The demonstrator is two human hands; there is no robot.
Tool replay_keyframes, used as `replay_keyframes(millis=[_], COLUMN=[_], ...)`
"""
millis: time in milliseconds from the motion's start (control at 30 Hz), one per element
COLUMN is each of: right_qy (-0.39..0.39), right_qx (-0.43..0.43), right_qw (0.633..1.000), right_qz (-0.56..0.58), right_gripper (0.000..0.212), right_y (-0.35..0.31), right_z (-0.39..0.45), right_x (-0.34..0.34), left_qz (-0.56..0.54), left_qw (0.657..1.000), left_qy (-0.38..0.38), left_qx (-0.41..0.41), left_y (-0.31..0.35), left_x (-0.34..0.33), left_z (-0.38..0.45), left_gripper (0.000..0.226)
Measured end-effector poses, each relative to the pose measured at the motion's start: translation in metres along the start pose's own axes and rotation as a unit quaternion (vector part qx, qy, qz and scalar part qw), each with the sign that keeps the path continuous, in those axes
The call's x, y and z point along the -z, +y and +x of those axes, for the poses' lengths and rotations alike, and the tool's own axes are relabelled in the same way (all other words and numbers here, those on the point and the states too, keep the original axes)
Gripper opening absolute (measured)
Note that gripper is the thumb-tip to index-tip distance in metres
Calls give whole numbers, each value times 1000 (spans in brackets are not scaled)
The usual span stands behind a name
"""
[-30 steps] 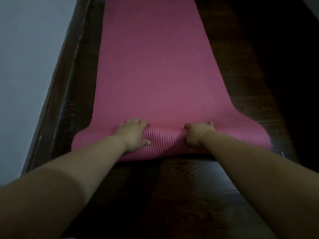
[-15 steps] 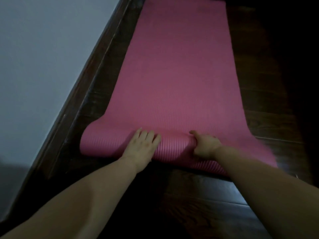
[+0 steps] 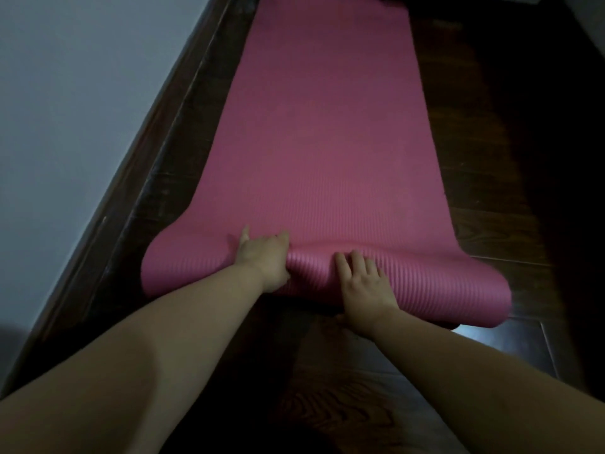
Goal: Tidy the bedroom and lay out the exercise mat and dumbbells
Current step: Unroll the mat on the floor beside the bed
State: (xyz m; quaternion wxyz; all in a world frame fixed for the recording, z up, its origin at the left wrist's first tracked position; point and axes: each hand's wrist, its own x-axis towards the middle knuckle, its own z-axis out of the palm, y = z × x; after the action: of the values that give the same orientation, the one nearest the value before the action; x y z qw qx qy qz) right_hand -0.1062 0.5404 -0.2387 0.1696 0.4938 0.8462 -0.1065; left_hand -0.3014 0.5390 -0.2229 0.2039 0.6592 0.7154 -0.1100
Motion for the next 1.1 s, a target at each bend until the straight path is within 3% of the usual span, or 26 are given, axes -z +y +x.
replay_keyframes(millis=[133, 233, 367, 467, 533, 600, 667, 767, 833, 900, 1100], right_qy=[7, 7, -15, -42, -127, -216, -238, -131, 0, 76, 34], right_qx=[5, 7, -31, -59, -45, -42, -40, -36, -32, -18, -9], right_qw=[1000, 1000, 996, 988, 978, 957, 953, 979, 993, 992, 999], right_qz=[-20, -22, 76, 135, 160, 188, 185, 151, 115, 96, 2], right_gripper=[72, 66, 61, 51, 39, 35, 48, 77, 76, 73, 92], right_y=[-1, -1, 5, 12, 17, 19, 16, 5, -1, -2, -3], right_z=[6, 16, 26, 30, 31, 28, 24, 8, -12, -39, -80], right_x=[-5, -1, 13, 29, 37, 41, 42, 36, 30, 16, -30], left_qz=[10, 67, 133, 131, 154, 152, 123, 85, 54, 9, -80], left_qw=[999, 986, 962, 972, 974, 975, 980, 986, 989, 992, 985], left_qy=[39, 123, 182, 138, 87, 48, 7, -33, -62, -85, -141], left_qx=[-37, -85, -154, -140, -138, -152, -157, -142, -122, -98, -65], left_y=[3, 1, 1, 2, 5, 9, 10, 8, 5, 0, -11], left_x=[-6, -11, -18, -18, -19, -22, -22, -20, -16, -12, -12], left_z=[-16, -27, -34, -34, -32, -29, -26, -21, -16, -13, -19], left_gripper=[59, 53, 46, 78, 97, 96, 82, 70, 67, 65, 67])
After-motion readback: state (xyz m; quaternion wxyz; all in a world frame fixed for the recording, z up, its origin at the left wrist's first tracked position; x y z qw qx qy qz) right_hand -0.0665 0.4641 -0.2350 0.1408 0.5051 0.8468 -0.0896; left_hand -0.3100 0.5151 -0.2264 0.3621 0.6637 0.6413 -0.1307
